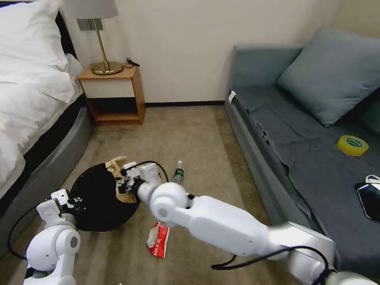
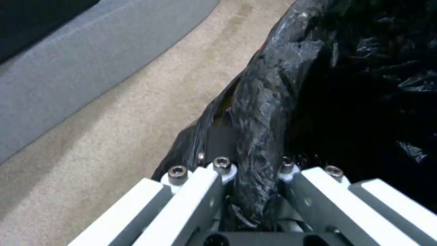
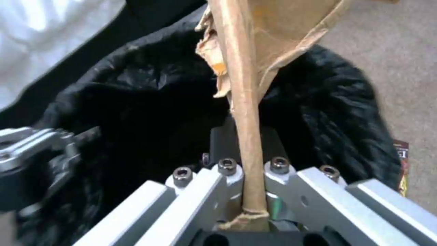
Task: Pick up the trash bin, then pick up the garbage on the floor and place it into the trash bin.
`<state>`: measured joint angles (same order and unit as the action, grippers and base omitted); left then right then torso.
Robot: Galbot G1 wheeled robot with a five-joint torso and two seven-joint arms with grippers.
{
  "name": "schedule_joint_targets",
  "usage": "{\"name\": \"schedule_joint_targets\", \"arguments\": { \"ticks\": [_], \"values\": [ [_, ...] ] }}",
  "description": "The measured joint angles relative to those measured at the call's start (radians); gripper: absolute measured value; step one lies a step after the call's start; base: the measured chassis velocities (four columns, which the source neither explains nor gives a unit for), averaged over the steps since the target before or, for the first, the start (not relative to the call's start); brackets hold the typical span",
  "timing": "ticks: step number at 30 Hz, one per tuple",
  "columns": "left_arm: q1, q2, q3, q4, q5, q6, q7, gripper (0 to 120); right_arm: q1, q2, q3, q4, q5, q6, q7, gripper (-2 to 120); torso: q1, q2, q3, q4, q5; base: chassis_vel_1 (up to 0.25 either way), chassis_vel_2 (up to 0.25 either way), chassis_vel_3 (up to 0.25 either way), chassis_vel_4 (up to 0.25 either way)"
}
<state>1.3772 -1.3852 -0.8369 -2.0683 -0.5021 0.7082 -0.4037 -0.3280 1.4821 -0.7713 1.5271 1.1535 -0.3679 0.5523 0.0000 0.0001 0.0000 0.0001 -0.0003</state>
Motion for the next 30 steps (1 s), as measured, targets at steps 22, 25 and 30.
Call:
{"name": "schedule_joint_targets", "arguments": {
  "ticks": [22,25,30],
  "values": [
    [0.004,-0.018,0.005,-0.009,0.010,0.002,0.001,2,-0.023,0.016,-0.031,0.025,-0.027,0.020,0.005,66,0.000,0.000,0.000,-0.0001,0.0003,0.000,0.000,0.000,0.000],
    [0.006,-0.017,0.002,-0.010,0.010,0.002,0.002,2,-0.022,0.012,-0.009,0.039,-0.043,0.019,0.005,76,0.000,0.000,0.000,0.0000,0.0003,0.000,0.000,0.000,0.000],
    [0.004,-0.013,-0.005,-0.010,0.008,0.002,0.002,2,-0.012,-0.020,0.087,0.097,-0.071,-0.002,0.018,93,0.000,0.000,0.000,0.0001,0.0004,0.000,0.000,0.000,0.000]
  ]
}}
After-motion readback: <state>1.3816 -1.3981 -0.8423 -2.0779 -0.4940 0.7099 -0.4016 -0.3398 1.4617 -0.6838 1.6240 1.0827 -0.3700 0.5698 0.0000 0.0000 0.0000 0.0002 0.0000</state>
